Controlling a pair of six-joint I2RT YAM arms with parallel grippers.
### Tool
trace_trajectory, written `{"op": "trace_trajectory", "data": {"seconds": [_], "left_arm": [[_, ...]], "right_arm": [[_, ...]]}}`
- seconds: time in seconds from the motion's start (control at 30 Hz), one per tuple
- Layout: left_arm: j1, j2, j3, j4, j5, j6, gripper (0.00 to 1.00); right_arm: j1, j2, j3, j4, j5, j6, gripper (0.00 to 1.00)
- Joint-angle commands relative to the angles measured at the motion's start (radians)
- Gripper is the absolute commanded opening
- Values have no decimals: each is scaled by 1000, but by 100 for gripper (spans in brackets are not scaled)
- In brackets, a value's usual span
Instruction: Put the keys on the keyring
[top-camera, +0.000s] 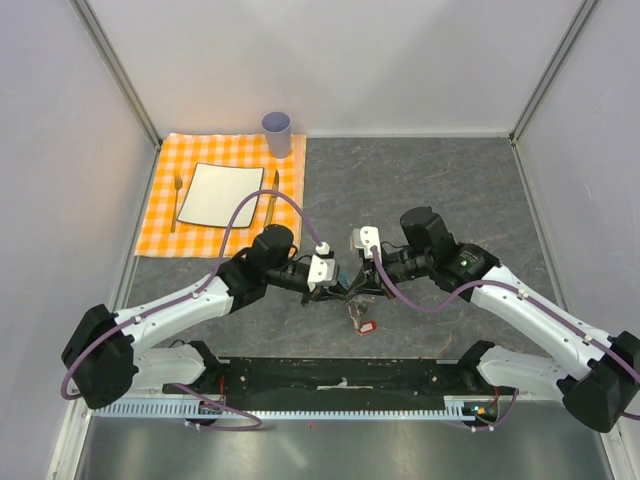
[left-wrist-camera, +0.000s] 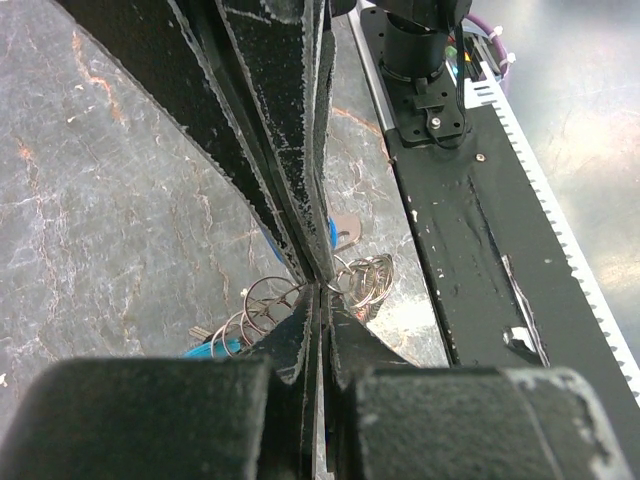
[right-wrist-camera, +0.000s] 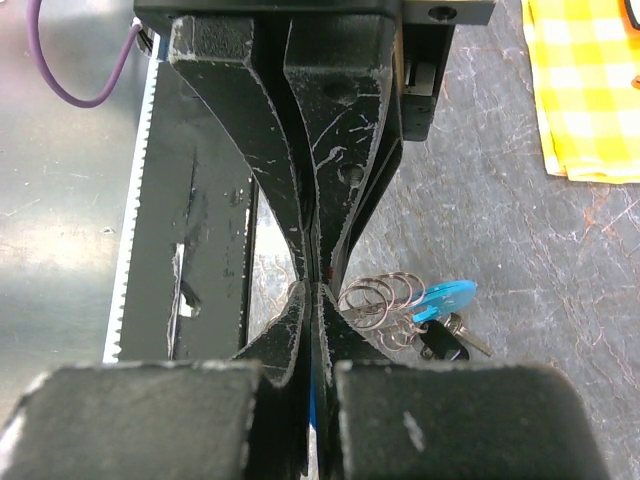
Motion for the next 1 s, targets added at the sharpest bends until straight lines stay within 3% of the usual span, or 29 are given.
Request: {"op": "trace_trajectory", "data": {"seconds": [0.0,0.47,0.97], "left_arm": [[-15,-2,54,61,35,-19,2],[-10,-69,-9,113,-55,-41,2],[56,-155,-168,386,-155,-239,2]], "right_arm": [[14,11,27,83,-41,8,0],[14,-68,-8,29,101,3,0],[14,-132,-71,34,183,2,0]]}}
